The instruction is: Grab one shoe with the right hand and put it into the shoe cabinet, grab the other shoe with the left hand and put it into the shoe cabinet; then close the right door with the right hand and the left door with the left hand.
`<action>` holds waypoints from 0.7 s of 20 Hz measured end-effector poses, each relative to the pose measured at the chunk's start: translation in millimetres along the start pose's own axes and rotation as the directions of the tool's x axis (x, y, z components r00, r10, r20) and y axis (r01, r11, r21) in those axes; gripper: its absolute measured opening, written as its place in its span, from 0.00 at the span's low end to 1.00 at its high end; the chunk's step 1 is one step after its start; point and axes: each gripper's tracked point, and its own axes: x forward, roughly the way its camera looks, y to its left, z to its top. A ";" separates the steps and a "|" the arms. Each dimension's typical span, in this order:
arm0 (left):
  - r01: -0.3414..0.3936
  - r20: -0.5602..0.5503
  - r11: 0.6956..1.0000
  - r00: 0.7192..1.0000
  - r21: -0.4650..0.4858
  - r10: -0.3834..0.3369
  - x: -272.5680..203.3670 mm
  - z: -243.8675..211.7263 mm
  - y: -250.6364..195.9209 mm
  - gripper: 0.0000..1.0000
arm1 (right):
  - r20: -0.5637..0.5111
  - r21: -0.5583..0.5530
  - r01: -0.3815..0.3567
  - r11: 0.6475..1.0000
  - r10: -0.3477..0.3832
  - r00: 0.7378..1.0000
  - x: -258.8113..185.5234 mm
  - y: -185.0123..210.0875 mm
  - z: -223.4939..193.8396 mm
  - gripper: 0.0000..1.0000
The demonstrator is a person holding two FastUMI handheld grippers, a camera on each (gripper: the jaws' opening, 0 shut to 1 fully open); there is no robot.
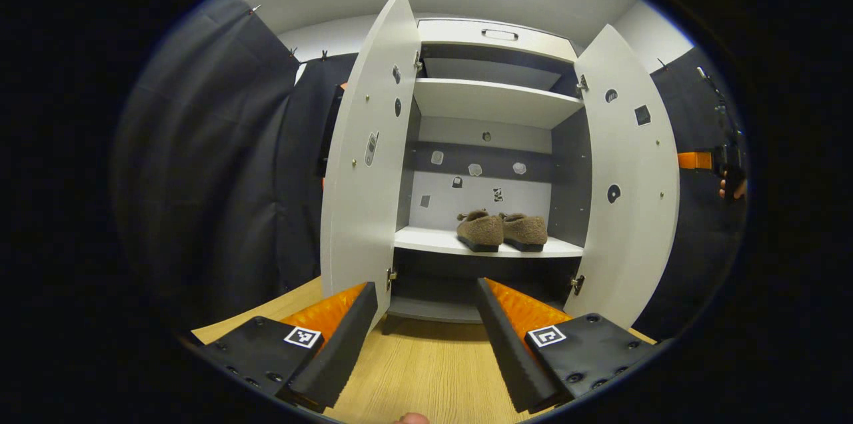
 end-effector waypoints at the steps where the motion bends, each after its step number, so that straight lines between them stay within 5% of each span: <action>1: 0.006 0.001 1.000 1.000 -0.002 -0.006 -0.1 0.7 -0.4 0.94 | 0.003 -0.007 -0.002 1.000 0.002 1.000 -0.9 4.1 0.3 0.89; 2: 0.006 0.001 1.000 1.000 0.003 -0.006 -1.1 0.9 0.4 0.97 | 0.005 -0.015 -0.005 1.000 0.005 1.000 -3.1 7.6 1.3 0.97; 3: 0.006 0.002 1.000 1.000 0.010 -0.006 -0.5 1.3 2.2 0.97 | 0.007 -0.018 -0.012 1.000 0.012 1.000 -4.7 13.1 2.0 0.89; 14: -0.005 -0.002 1.000 1.000 0.022 0.005 -4.2 0.8 17.9 0.97 | -0.032 0.053 -0.248 0.967 0.249 0.968 1.3 140.5 -16.5 0.88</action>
